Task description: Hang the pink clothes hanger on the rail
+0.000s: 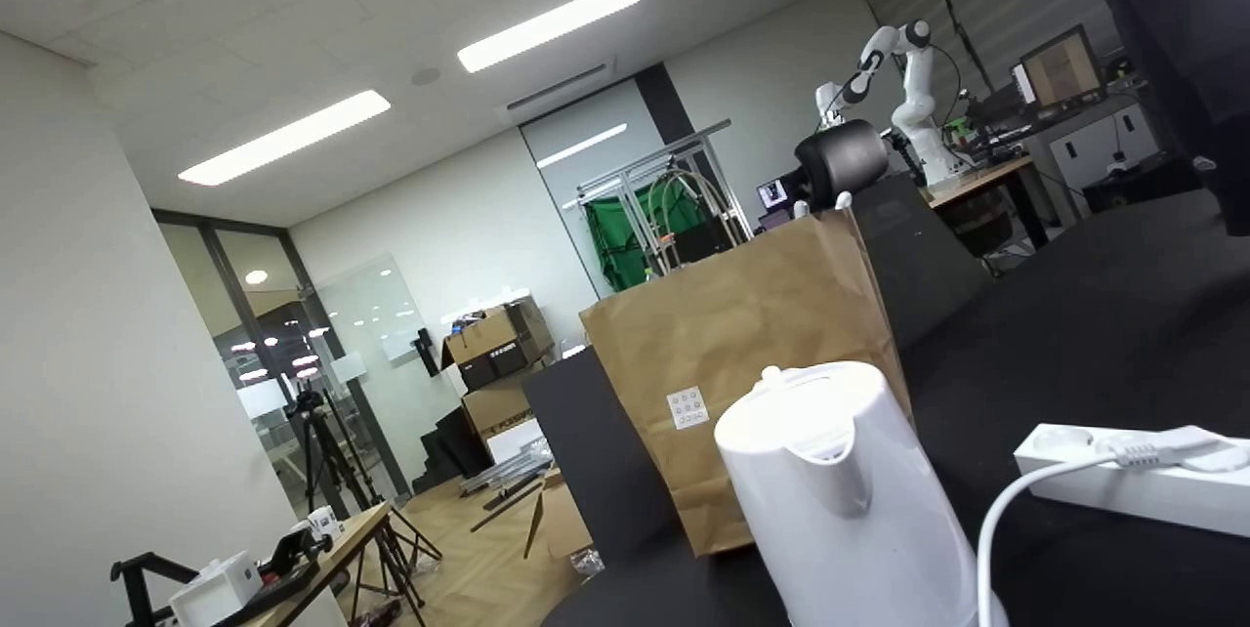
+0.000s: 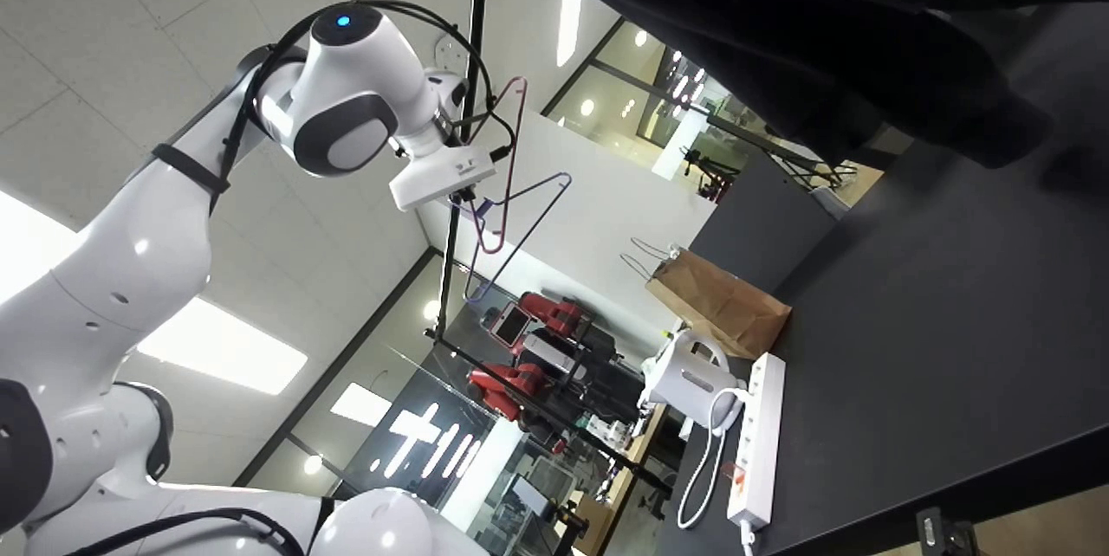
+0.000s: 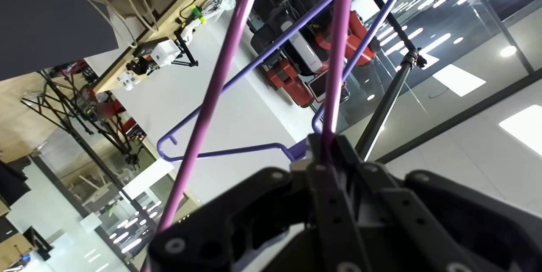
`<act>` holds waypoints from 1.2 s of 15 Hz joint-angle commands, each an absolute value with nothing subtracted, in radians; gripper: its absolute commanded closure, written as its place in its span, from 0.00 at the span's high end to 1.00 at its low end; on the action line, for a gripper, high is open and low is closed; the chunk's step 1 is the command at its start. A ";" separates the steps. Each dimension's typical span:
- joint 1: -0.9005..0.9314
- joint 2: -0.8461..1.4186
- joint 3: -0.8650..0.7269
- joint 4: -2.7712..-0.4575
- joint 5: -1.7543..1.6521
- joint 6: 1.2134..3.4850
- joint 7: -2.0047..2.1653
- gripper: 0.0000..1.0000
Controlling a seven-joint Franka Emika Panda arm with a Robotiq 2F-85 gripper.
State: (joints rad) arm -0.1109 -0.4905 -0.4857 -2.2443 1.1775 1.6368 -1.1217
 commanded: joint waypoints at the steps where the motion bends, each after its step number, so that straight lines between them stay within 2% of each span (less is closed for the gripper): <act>1: -0.175 -0.376 -0.454 -2.134 1.224 1.560 -1.106 0.02; 8: -0.241 -0.249 -0.408 -2.028 1.265 1.530 -1.069 0.02; 18: -0.267 -0.191 -0.358 -1.977 1.258 1.550 -1.007 0.02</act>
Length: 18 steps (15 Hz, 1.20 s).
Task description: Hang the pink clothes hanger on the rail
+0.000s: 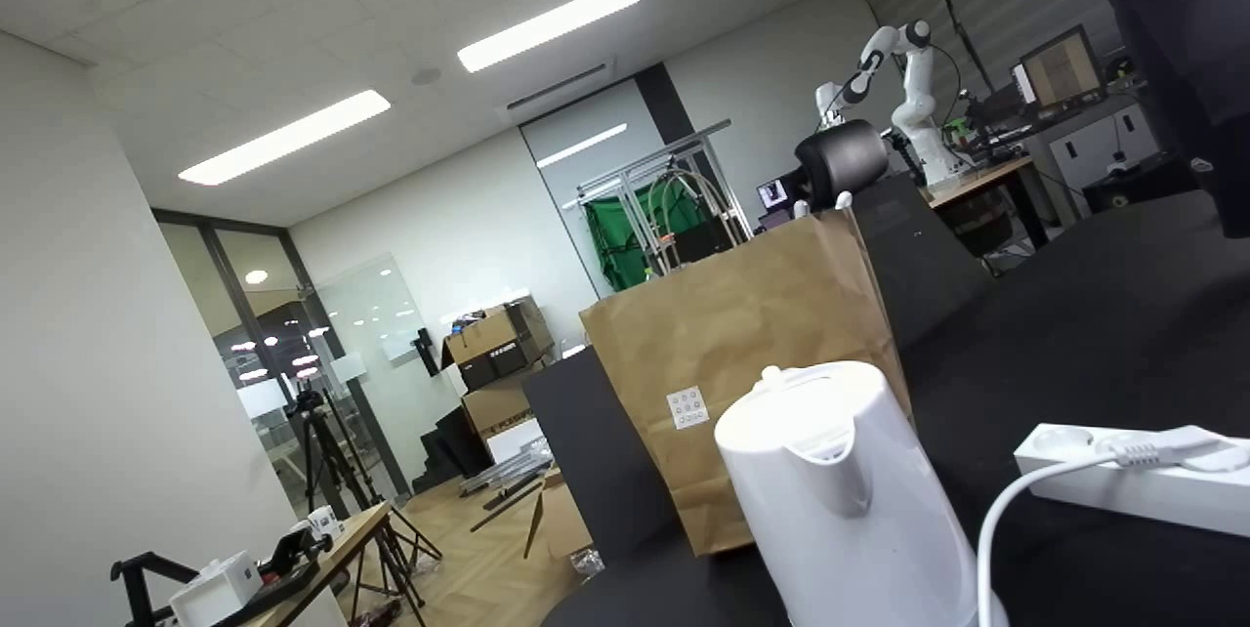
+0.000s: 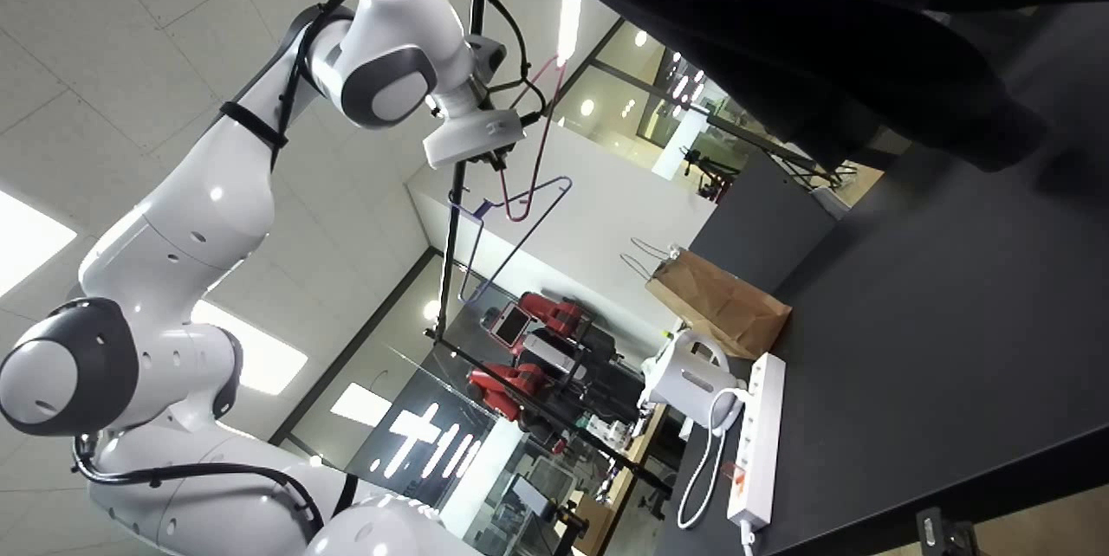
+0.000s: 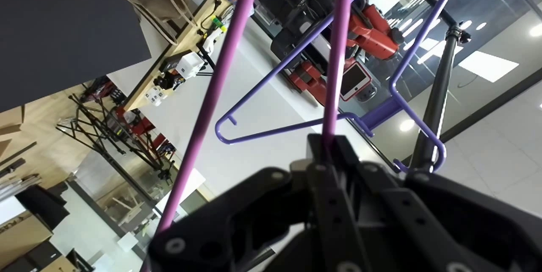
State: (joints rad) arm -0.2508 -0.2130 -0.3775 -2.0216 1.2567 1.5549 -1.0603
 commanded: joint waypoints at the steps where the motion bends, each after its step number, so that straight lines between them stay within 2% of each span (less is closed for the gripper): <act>1: -0.268 -0.189 -0.354 -1.978 1.255 1.552 -1.004 0.02; 3: -0.268 -0.187 -0.349 -1.980 1.249 1.555 -1.000 0.02; 4: -0.270 -0.190 -0.345 -1.983 1.244 1.567 -0.995 0.33; 6: -0.273 -0.197 -0.341 -1.981 1.230 1.575 -0.994 0.39; 14: -0.299 -0.257 -0.333 -1.942 1.045 1.606 -0.864 0.95; 16: -0.299 -0.278 -0.347 -1.934 0.993 1.553 -0.847 1.00; 18: -0.302 -0.302 -0.356 -1.933 0.956 1.520 -0.843 1.00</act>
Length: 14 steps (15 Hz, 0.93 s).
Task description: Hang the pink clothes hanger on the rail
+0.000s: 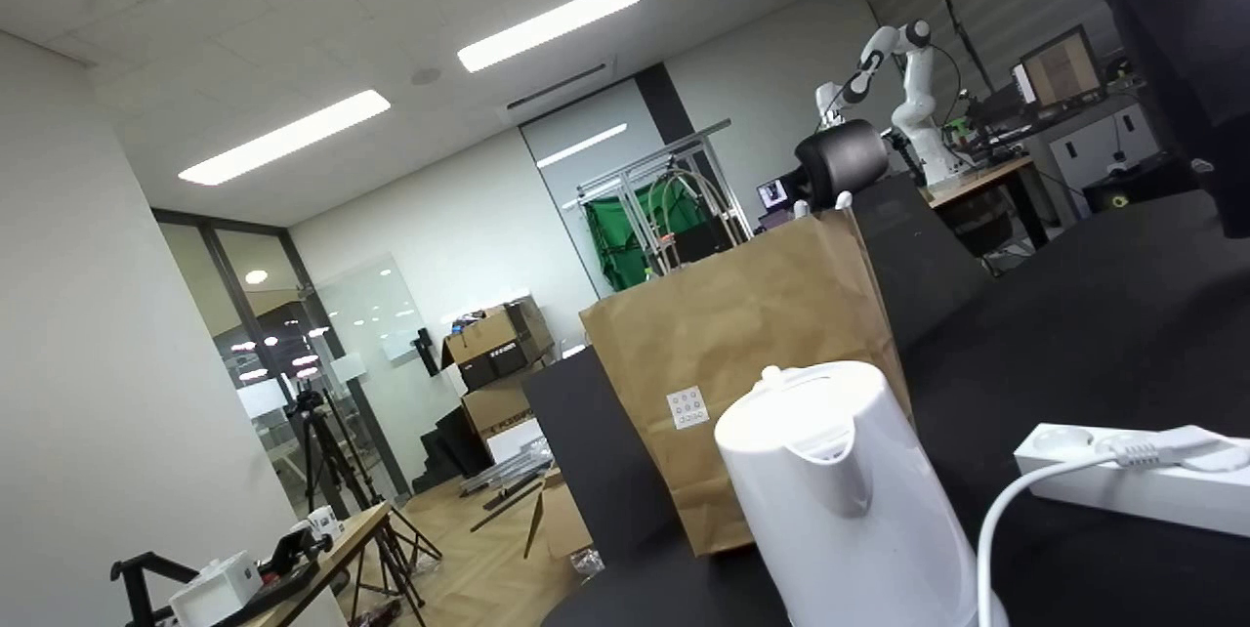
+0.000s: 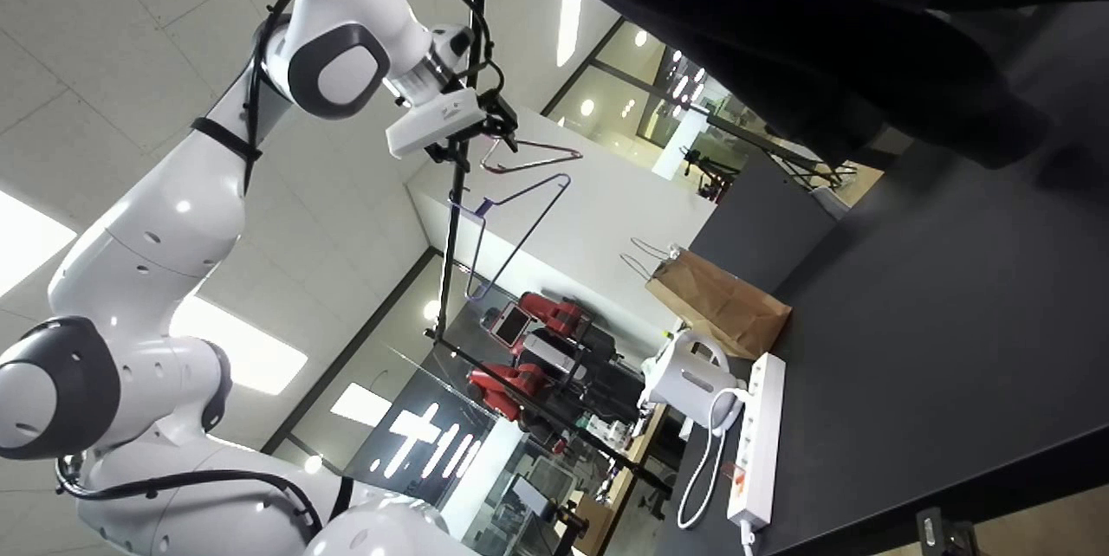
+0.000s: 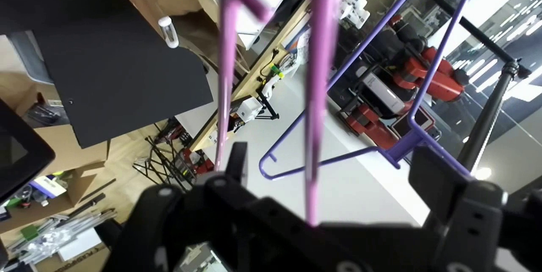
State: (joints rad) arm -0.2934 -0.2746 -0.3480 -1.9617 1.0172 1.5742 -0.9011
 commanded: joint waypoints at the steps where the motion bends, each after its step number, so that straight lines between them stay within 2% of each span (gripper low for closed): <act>1: -0.306 -0.319 -0.358 -1.938 0.935 1.515 -0.843 1.00; 14: -0.298 -0.421 -0.411 -1.957 0.687 1.508 -0.873 1.00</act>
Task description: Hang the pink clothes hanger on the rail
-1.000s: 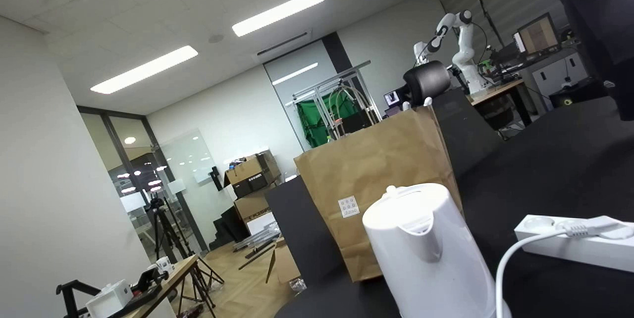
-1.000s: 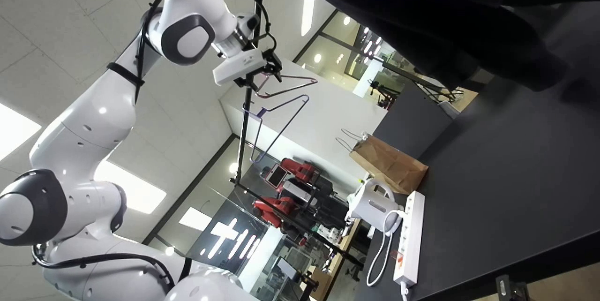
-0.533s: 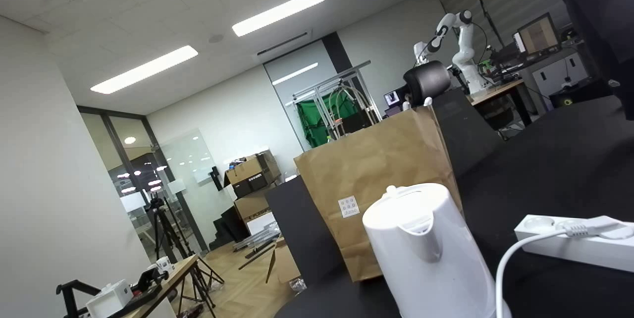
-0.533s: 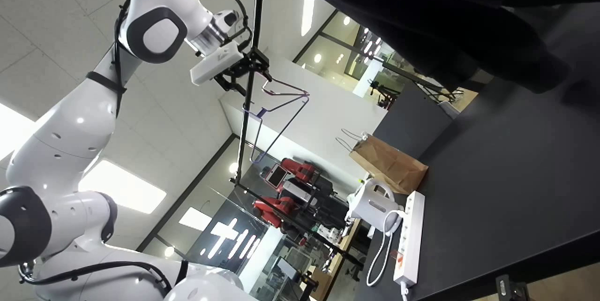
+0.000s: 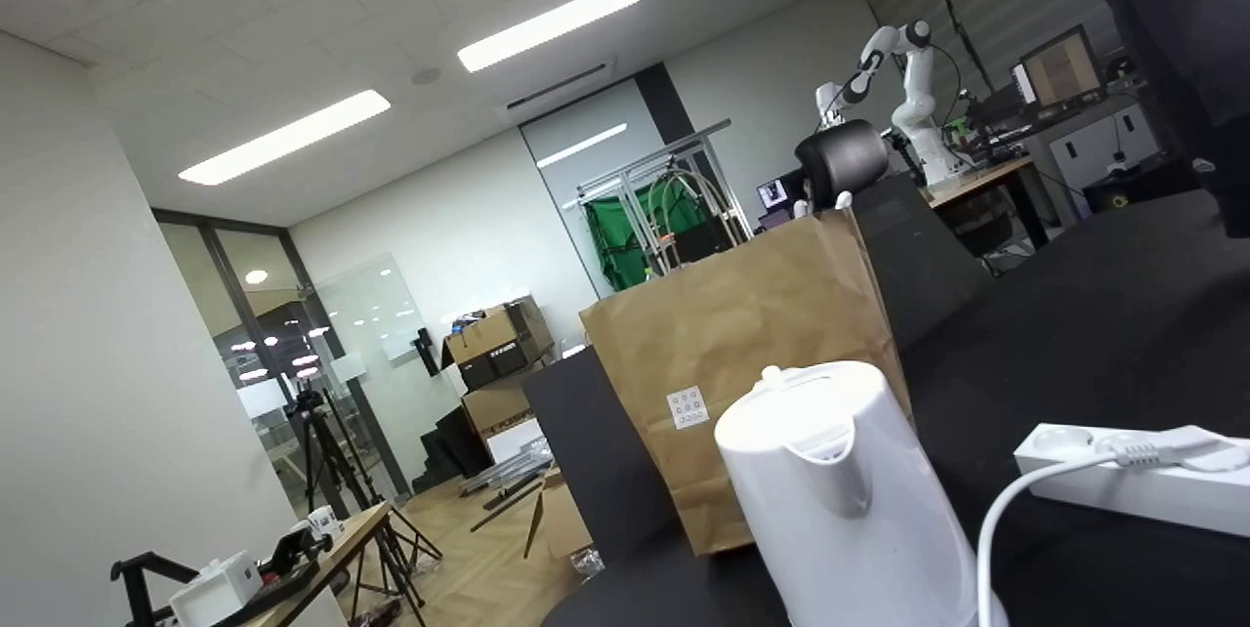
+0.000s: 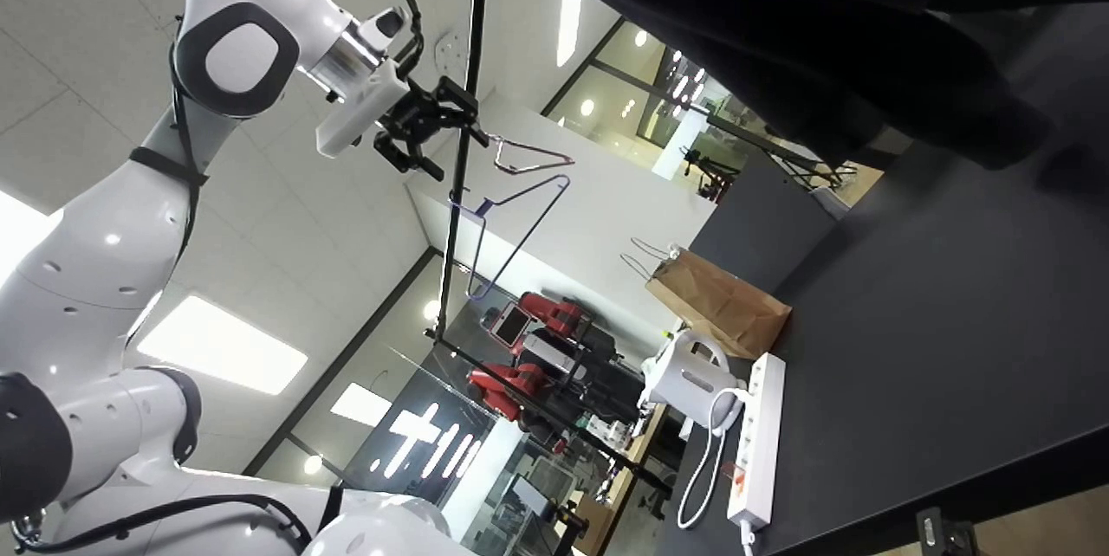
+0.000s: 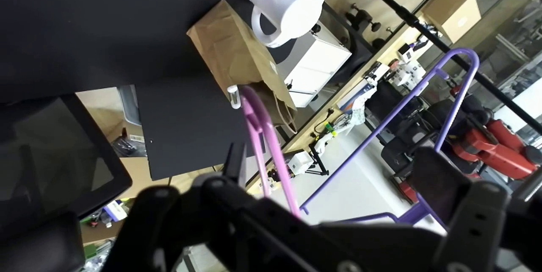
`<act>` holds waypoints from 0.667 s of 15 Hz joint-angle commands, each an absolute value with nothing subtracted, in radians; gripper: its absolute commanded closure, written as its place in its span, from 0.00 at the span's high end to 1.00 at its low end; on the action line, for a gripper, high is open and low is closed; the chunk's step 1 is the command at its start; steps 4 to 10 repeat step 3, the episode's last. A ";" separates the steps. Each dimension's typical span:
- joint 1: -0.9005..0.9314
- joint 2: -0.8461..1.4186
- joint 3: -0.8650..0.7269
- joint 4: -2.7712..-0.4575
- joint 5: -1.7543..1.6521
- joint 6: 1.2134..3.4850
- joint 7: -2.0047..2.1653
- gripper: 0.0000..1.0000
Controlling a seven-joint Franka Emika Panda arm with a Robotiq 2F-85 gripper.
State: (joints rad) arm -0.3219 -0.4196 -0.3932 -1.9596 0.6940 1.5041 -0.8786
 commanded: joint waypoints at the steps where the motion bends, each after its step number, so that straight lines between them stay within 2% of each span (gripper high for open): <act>1: -0.298 -0.421 -0.413 -1.957 0.681 1.504 -0.873 1.00; 10: -0.298 -0.421 -0.413 -1.957 0.679 1.503 -0.873 1.00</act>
